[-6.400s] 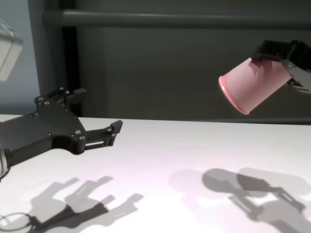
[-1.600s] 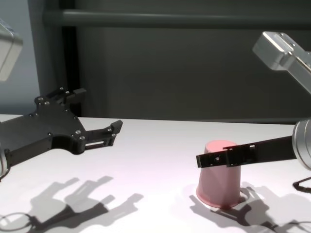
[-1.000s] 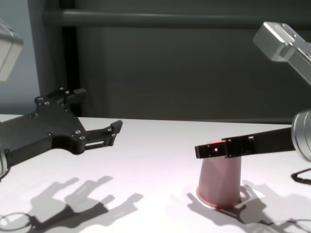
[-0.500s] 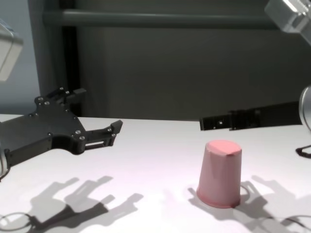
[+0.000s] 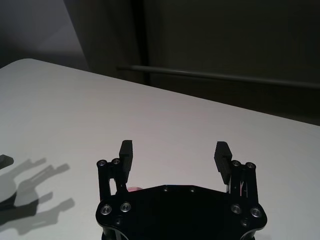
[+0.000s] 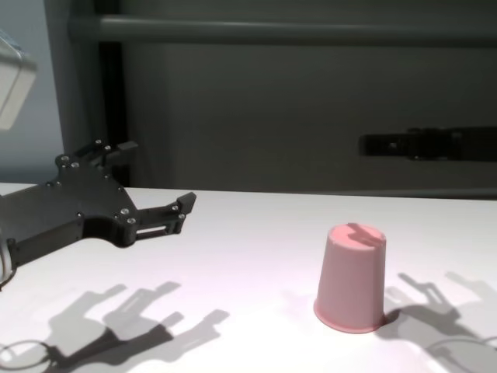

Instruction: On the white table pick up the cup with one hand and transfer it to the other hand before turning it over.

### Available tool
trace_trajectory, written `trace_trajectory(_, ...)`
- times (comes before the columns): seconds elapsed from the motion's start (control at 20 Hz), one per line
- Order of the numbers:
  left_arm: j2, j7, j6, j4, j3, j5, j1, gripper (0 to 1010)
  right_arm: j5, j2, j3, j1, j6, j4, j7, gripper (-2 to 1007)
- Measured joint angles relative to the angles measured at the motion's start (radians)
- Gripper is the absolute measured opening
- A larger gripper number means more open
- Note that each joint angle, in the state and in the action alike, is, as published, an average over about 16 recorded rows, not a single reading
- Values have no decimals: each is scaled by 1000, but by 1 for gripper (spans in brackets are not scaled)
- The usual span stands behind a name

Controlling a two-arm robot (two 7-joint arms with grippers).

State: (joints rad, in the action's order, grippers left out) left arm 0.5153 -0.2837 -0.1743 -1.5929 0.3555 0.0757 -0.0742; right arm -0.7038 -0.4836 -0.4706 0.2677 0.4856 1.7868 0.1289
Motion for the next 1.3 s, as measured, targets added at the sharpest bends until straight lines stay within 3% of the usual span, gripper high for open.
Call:
trace_trajectory(0.35,0,0,0,0,0,0,0,1001,37,-27,51,-49,-126,-35,-47,1002)
trace_trajectory(0.75,0,0,0,0,0,0,0,1001,83,-45,79,-92,-269,-122,-124,1002)
trace_trajectory(1.0,0,0,0,0,0,0,0,1001,98,-35,86,-106,-339,-187,-171,1002)
trace_trajectory(1.3,0,0,0,0,0,0,0,1001,106,-6,85,-115,-388,-260,-213,1002)
